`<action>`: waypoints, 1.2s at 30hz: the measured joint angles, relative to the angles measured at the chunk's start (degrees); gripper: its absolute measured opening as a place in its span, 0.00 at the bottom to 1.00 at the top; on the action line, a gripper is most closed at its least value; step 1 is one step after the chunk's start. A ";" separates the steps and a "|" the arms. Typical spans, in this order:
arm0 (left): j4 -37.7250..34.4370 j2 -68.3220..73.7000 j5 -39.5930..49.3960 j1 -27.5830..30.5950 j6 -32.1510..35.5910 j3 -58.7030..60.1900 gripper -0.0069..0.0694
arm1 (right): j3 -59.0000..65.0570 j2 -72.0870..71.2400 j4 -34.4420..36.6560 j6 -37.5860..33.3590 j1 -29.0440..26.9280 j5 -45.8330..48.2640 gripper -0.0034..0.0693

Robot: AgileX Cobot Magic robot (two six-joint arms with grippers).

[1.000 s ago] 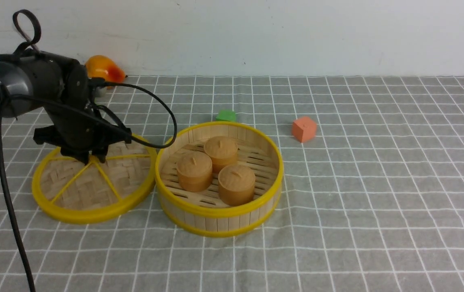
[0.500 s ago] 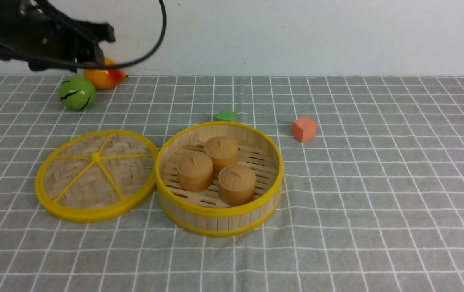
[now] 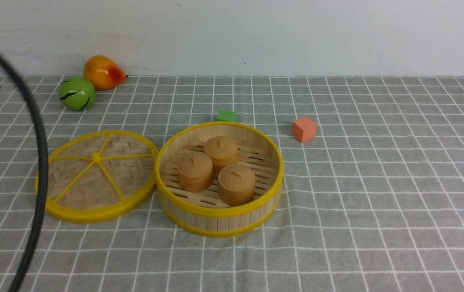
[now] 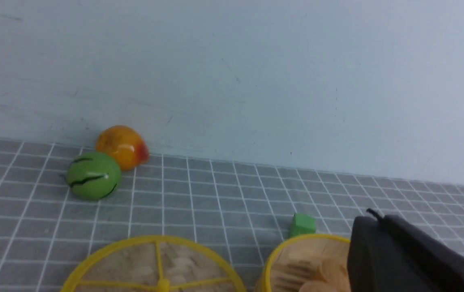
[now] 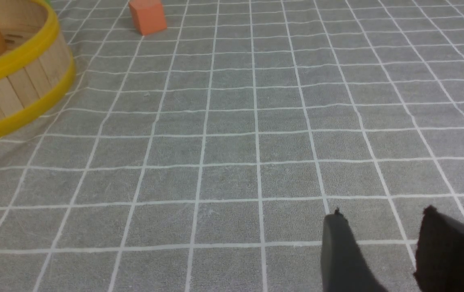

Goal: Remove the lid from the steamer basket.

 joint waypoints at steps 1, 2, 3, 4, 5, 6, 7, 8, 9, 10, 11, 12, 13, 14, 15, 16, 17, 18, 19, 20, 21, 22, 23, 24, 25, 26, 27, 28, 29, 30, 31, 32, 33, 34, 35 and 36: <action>-0.16 -2.32 0.27 0.00 0.34 2.59 0.07 | 0.00 0.00 0.00 0.00 0.00 0.00 0.38; -0.23 -4.05 0.88 0.00 0.53 4.41 0.07 | 0.00 0.00 0.00 0.00 0.00 0.00 0.38; -0.28 -5.65 1.23 0.00 0.58 6.00 0.07 | 0.00 0.00 0.00 0.00 0.00 0.00 0.38; -0.28 -6.40 2.15 0.00 0.65 7.06 0.07 | 0.00 0.00 0.00 0.00 0.00 0.00 0.38; -0.28 -8.95 4.08 0.00 0.76 8.84 0.07 | 0.00 0.00 0.00 0.00 0.00 0.00 0.38; -0.28 -11.18 7.04 0.00 0.76 10.37 0.07 | 0.00 0.00 0.00 0.00 0.00 0.00 0.38; -0.28 -12.31 8.44 0.00 0.76 11.06 0.07 | 0.00 0.00 0.00 0.00 0.00 0.00 0.38; -0.28 -13.51 9.77 0.00 0.76 11.77 0.07 | 0.00 0.00 0.00 0.00 0.00 0.00 0.38; -0.33 -14.39 11.58 0.00 0.76 12.49 0.07 | 0.00 0.00 0.00 0.00 0.00 0.00 0.38; -0.40 -14.68 11.88 0.00 0.76 12.59 0.07 | 0.00 0.00 0.00 0.00 0.00 0.00 0.38; -0.45 -15.32 14.04 0.00 0.76 13.25 0.07 | 0.00 0.00 0.00 0.00 0.00 0.00 0.38; -0.51 -15.44 15.10 0.00 0.76 13.43 0.07 | 0.00 0.00 0.00 0.00 0.00 0.00 0.38; -0.51 -15.51 16.77 0.00 0.76 13.73 0.07 | 0.00 0.00 0.00 0.00 0.00 0.00 0.38; -0.51 -15.50 17.97 0.00 0.76 13.87 0.07 | 0.00 0.00 0.00 0.00 0.00 0.00 0.38; -0.51 -15.50 19.50 0.00 0.76 13.93 0.07 | 0.00 0.00 0.00 0.00 0.00 0.00 0.38; -0.51 -15.50 19.82 0.00 0.76 13.93 0.07 | 0.00 0.00 0.00 0.00 0.00 0.00 0.38; -0.51 -15.50 21.82 0.00 0.76 13.93 0.07 | 0.00 0.00 0.00 0.00 0.00 0.00 0.38; -0.51 -15.50 23.17 0.00 0.76 13.93 0.07 | 0.00 0.00 0.00 0.00 0.00 0.00 0.38; -0.56 -15.50 24.36 0.00 0.76 13.93 0.07 | 0.00 0.00 0.00 0.00 0.00 0.00 0.38; -0.56 -15.50 24.81 0.00 0.76 13.93 0.07 | 0.00 0.00 0.00 0.00 0.00 0.00 0.38; -0.56 -15.50 26.38 0.00 0.76 13.93 0.07 | 0.00 0.00 0.00 0.00 0.00 0.00 0.38; -0.51 -15.50 27.21 0.00 0.76 13.93 0.07 | 0.00 0.00 0.00 0.00 0.00 0.00 0.38; -0.44 -15.50 27.48 0.00 0.76 13.93 0.07 | 0.00 0.00 0.00 0.00 0.00 0.00 0.38; 0.37 -15.56 28.01 0.05 1.07 13.93 0.07 | 0.00 0.00 0.00 0.00 0.00 0.00 0.38; 2.13 -16.32 27.96 -0.11 1.62 14.05 0.07 | 0.00 0.00 0.00 0.00 0.00 0.00 0.38; 2.68 -17.14 27.55 -0.41 1.71 14.42 0.07 | 0.00 0.00 0.00 0.00 0.00 0.00 0.38; 2.85 -17.98 27.47 -0.58 1.77 14.58 0.07 | 0.00 0.00 0.00 0.00 0.00 0.00 0.38; 2.99 -20.49 26.88 -1.00 1.96 15.31 0.07 | 0.00 0.00 0.00 0.00 0.00 0.00 0.38; 3.24 -22.70 25.54 -1.13 1.99 16.45 0.07 | 0.00 0.00 0.00 0.00 0.00 0.00 0.38; 3.80 -25.13 22.90 -1.19 2.13 17.88 0.07 | 0.00 0.00 0.00 0.00 0.00 0.00 0.38; 4.43 -27.63 20.07 -1.19 2.28 19.29 0.07 | 0.00 0.00 0.00 0.00 0.00 0.00 0.38; 5.17 -30.14 17.44 -1.19 2.28 20.57 0.07 | 0.00 0.00 0.00 0.00 0.00 0.00 0.38; 5.35 -30.63 16.74 -1.19 2.28 20.90 0.07 | 0.00 0.00 0.00 0.00 0.00 0.00 0.38; 7.84 -34.28 10.20 -1.19 1.96 23.87 0.07 | 0.00 0.00 0.00 0.00 0.00 0.00 0.38; 9.63 -35.77 8.04 -1.19 1.45 25.47 0.07 | 0.00 0.00 0.00 0.00 0.00 0.00 0.38; 12.20 -37.06 4.63 -1.03 -0.13 27.57 0.07 | 0.00 0.00 0.00 0.00 0.00 0.00 0.38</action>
